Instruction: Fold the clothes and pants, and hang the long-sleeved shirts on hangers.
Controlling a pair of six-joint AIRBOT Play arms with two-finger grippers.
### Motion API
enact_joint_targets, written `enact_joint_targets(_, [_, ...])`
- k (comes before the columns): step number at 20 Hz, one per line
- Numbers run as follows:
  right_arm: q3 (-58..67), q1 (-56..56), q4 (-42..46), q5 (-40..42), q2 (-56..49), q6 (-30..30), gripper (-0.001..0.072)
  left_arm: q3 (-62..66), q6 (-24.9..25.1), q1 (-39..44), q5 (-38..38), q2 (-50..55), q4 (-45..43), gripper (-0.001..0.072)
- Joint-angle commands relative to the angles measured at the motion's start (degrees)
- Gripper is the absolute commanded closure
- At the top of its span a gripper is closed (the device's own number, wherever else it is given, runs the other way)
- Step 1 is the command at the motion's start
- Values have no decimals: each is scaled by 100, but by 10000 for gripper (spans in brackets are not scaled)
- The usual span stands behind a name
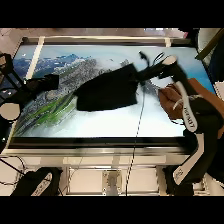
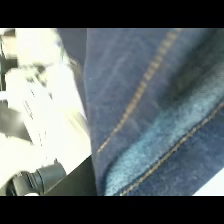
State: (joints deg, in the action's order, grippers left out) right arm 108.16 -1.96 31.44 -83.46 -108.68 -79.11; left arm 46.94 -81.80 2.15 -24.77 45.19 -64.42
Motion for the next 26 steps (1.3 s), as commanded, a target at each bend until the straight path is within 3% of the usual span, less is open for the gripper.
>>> enact_joint_targets(1, [1403, 1182, 498, -575, 374, -925, 706, -2, 2, 0, 2, -4, 0, 61])
enact_joint_targets(4, [1217, 2428, 1226, -894, 1325, -1268, 706, -2, 2, 0, 2, -4, 0, 61])
enact_joint_targets(7, [876, 3565, 2505, -2035, 2146, -1379, 706, -2, 2, 0, 2, -4, 0, 61])
enact_joint_targets(10, [595, 4544, 2920, -2190, 2741, -1467, 708, -2, -2, 0, 2, -4, 7, 61])
enact_joint_targets(18, [-1617, 4944, 5737, -2203, 3047, -1585, 701, -2, -2, 0, -17, -4, 109, 61])
enact_joint_targets(19, [-1845, 4968, 5770, -2210, 3049, -1585, 591, -2, -2, 0, -17, -4, 107, 60])
enact_joint_targets(20, [-1878, 4981, 5768, -2210, 3049, -1585, 361, 0, -2, 0, -17, -4, 107, 61])
enact_joint_targets(21, [-1786, 4983, 5700, -2205, 3088, -1582, 263, 0, -2, 0, -17, -4, 107, 60])
enact_joint_targets(24, [-671, 4981, 5158, -2201, 3119, -1423, 262, 0, -2, 0, -17, -4, 107, 60])
enact_joint_targets(26, [225, 4951, 3847, -2192, 3158, -1307, 263, 0, -2, 0, -35, -4, 109, 60])
